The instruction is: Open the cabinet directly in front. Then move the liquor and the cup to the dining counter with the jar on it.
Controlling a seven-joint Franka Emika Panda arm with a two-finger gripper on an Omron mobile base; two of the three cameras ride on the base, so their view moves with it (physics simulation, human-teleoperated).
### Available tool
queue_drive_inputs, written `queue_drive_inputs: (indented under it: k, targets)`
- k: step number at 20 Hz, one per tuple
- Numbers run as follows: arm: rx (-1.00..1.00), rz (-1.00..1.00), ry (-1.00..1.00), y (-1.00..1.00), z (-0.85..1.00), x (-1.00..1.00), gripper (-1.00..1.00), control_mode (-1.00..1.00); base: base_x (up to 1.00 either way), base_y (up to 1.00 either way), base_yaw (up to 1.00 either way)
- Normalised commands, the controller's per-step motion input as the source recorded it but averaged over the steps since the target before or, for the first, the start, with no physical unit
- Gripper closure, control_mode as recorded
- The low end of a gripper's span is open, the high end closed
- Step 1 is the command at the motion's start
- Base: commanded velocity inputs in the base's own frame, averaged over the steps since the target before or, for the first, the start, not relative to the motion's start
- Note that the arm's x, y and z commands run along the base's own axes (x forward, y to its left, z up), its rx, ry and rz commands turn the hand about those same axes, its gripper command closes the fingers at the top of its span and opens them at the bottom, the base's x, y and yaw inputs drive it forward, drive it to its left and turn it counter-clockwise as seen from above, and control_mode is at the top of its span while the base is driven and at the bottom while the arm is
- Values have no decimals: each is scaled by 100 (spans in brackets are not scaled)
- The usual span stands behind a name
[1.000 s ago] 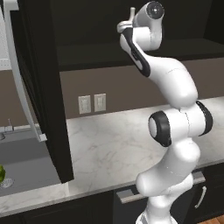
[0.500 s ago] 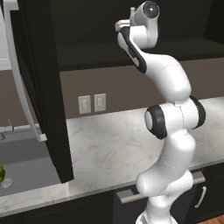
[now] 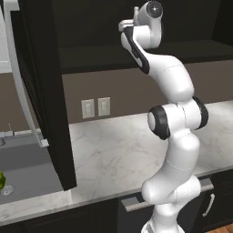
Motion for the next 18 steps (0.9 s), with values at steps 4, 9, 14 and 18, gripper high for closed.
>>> queue_drive_inputs:
  k: [4, 9, 14, 18]
  targets:
    - [0, 0, 0, 0, 0, 3, 100, -100, 0, 0, 0]
    - [0, 0, -4, 0, 1, 0, 100, -100, 0, 0, 0]
    - [0, 0, -26, 0, 3, 0, 100, -100, 0, 0, 0]
    - [0, 0, -1, 0, 0, 0, 100, -100, 0, 0, 0]
